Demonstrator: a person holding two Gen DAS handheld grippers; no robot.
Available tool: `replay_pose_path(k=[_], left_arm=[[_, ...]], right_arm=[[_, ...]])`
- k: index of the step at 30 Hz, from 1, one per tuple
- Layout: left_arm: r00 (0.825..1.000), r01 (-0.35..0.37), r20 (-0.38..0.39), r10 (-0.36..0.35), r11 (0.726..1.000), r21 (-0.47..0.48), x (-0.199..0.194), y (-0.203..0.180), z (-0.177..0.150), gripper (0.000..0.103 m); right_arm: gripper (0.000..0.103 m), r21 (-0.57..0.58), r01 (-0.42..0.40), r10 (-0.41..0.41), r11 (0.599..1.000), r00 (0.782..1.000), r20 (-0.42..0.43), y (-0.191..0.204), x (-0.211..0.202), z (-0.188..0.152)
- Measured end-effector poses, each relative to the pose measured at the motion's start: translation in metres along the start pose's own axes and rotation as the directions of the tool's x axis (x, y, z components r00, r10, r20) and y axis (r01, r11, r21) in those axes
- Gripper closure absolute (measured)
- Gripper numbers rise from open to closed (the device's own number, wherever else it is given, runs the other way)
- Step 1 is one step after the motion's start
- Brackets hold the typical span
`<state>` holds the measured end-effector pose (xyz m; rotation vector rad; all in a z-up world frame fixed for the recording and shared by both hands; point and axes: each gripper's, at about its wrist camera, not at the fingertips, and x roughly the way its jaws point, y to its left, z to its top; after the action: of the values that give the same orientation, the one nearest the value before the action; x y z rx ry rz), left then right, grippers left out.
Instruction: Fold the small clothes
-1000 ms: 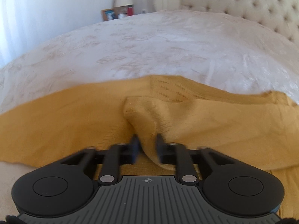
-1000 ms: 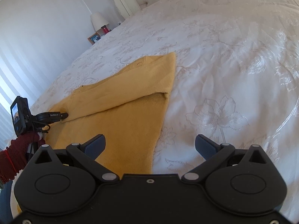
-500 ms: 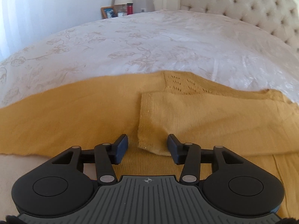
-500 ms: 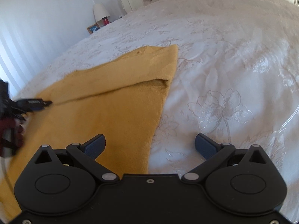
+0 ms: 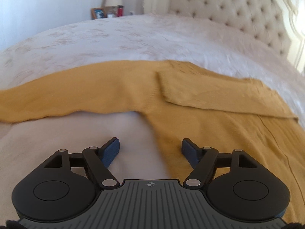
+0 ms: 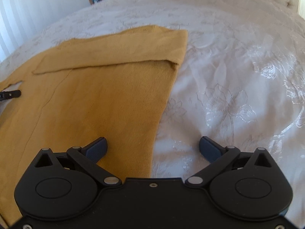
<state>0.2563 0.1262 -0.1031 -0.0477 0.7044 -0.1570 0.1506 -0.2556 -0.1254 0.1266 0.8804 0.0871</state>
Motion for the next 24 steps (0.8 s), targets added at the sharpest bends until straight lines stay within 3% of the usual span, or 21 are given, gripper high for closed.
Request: replay_pose_path(k=[3, 7, 11, 14, 17, 24], left_arm=[[0.999, -0.015, 0.028, 0.017, 0.997, -0.072, -0.008, 0.031, 0.004, 0.032], [0.994, -0.075, 0.064, 0.091, 0.973, -0.218, -0.018, 0.088, 0.013, 0.032], [0.981, -0.152, 0.053, 0.188, 0.905, -0.396, -0.021, 0.147, 0.015, 0.032], [0.974, -0.157, 0.06, 0.218, 0.843, -0.515, -0.023, 0.181, 0.009, 0.032], [0.965, -0.173, 0.073, 0.253, 0.819, -0.548, -0.022, 0.2, 0.009, 0.032], [0.956, -0.179, 0.095, 0.278, 0.806, -0.564, -0.003, 0.223, 0.026, 0.033]], right_arm=[[0.009, -0.005, 0.019, -0.019, 1.0, 1.0, -0.001, 0.01, -0.016, 0.007], [0.009, -0.016, 0.027, -0.026, 0.999, 0.997, 0.071, 0.032, -0.043, 0.018], [0.009, 0.004, -0.03, 0.03, 1.0, 0.995, 0.098, 0.058, -0.055, 0.032], [0.008, 0.005, -0.086, 0.085, 0.996, 0.992, 0.099, 0.081, -0.054, 0.038], [0.008, -0.021, -0.126, 0.128, 0.992, 0.987, 0.093, 0.104, -0.05, 0.043], [0.009, -0.092, -0.169, 0.176, 0.981, 0.981, 0.078, 0.139, -0.04, 0.048]])
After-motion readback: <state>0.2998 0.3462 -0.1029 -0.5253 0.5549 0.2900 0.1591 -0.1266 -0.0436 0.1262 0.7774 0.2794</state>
